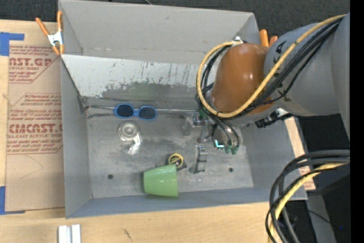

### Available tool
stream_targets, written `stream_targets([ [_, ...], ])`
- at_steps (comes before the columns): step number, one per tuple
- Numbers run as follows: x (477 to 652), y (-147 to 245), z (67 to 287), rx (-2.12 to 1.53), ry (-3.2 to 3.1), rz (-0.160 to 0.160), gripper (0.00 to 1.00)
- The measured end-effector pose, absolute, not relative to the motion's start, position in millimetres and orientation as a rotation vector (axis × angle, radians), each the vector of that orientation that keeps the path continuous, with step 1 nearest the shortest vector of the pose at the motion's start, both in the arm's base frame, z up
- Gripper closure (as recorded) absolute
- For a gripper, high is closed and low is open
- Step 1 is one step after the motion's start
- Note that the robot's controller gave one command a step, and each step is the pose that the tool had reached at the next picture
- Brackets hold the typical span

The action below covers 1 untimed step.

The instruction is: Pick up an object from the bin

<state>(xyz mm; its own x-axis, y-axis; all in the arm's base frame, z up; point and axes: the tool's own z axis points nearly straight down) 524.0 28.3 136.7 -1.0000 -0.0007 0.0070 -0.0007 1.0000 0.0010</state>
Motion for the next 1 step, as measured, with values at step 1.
stream_targets([
  [1, 534.5, 46.4, 65.3, 0.046, -3.136, -0.001, 0.00],
])
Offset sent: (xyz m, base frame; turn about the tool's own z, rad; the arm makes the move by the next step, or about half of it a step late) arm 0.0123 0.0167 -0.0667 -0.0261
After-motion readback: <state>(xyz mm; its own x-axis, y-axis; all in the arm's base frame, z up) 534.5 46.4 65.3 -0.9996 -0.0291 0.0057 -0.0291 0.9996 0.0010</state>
